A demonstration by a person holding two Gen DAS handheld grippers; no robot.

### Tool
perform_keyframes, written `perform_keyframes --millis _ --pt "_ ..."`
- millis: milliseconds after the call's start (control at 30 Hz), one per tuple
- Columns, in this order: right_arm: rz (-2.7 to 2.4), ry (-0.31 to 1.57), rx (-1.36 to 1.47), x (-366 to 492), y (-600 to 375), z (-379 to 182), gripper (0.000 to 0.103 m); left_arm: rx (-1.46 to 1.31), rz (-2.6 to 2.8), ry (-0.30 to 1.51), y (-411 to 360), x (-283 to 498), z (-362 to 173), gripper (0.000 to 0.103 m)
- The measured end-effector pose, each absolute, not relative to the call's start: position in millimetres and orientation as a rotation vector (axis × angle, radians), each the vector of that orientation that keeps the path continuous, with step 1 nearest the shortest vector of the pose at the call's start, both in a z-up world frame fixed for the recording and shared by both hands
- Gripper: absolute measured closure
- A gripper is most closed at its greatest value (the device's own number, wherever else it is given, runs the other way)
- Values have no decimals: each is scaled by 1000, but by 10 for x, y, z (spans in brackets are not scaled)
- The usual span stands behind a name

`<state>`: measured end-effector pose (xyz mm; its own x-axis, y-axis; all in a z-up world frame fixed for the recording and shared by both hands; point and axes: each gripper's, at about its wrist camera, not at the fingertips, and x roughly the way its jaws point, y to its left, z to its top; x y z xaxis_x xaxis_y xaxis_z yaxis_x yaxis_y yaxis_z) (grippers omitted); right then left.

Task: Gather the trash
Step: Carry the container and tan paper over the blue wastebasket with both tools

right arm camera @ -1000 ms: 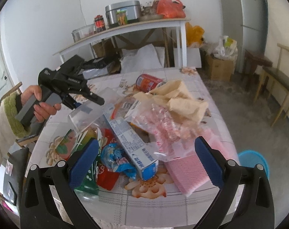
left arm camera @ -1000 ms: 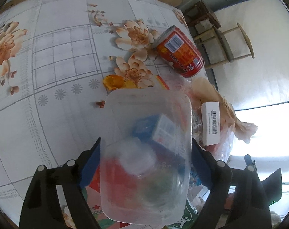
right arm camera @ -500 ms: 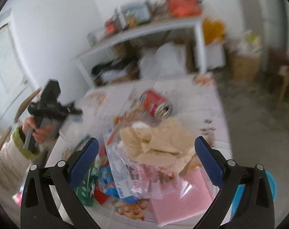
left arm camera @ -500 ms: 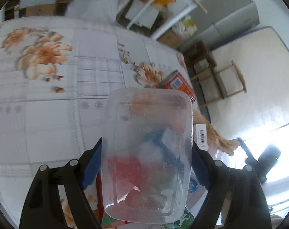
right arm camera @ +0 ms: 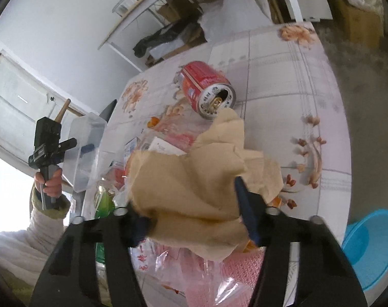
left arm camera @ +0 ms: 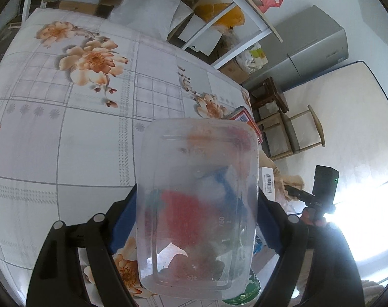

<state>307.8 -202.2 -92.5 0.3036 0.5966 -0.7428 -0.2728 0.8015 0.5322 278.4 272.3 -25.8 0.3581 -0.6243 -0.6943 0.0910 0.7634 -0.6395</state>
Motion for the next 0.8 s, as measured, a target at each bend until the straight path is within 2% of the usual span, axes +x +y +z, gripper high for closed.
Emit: perform_keyframes --millis 133,300,800 --pt "583 1112 383 3045 -2128 -893 79 -565 -488 1119 2744 2776 -283 22" --pt "574 1091 472 3023 -2273 -897 92 -567 -486 1116 2751 2760 -274 22" --pt "526 846 617 2873 -2606 -397 98 -557 -458 1044 2791 2617 -51 23"
